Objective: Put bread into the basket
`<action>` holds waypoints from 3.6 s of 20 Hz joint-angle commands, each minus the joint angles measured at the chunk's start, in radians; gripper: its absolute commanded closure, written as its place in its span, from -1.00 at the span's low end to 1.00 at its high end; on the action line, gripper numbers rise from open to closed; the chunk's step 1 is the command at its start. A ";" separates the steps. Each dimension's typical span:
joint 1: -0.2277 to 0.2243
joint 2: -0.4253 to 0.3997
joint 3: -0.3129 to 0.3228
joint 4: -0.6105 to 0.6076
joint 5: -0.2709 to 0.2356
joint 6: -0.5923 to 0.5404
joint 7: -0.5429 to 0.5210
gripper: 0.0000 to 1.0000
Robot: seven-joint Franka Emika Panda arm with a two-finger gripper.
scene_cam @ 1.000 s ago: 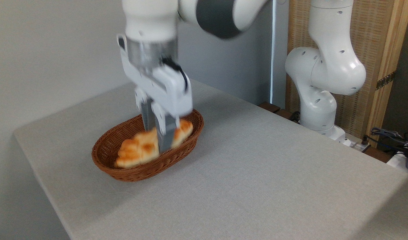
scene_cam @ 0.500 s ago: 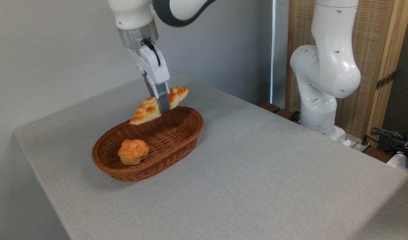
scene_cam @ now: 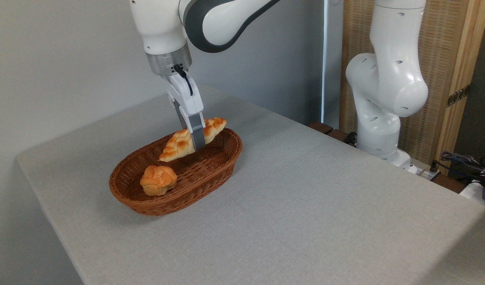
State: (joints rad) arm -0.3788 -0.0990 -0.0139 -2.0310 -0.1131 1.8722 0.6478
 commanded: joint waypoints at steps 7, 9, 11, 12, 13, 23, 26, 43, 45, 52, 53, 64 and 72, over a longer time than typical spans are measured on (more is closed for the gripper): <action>-0.025 -0.010 0.012 -0.014 0.013 0.015 0.001 -1.00; -0.025 -0.011 0.015 -0.014 0.012 0.018 0.001 -1.00; -0.023 -0.011 0.015 -0.014 0.012 0.018 0.001 -1.00; -0.025 -0.011 0.015 -0.014 0.012 0.019 0.001 -1.00; -0.023 -0.011 0.015 -0.014 0.012 0.019 0.001 -1.00; -0.019 -0.039 0.051 0.046 0.013 0.018 0.007 -1.00; -0.006 -0.035 0.069 0.130 0.015 0.001 0.006 -1.00; 0.238 0.067 0.089 0.477 0.015 -0.332 0.013 -1.00; 0.238 0.071 0.088 0.476 0.015 -0.335 0.015 -1.00; 0.238 0.091 0.088 0.483 0.035 -0.361 0.010 -1.00; 0.238 0.100 0.088 0.485 0.047 -0.360 0.010 -1.00; 0.405 0.128 -0.069 0.505 0.058 -0.314 0.010 -1.00; 0.327 0.073 -0.009 0.410 0.073 -0.243 0.010 -1.00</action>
State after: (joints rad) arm 0.0040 0.0193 -0.0732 -1.5535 -0.0598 1.5706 0.6542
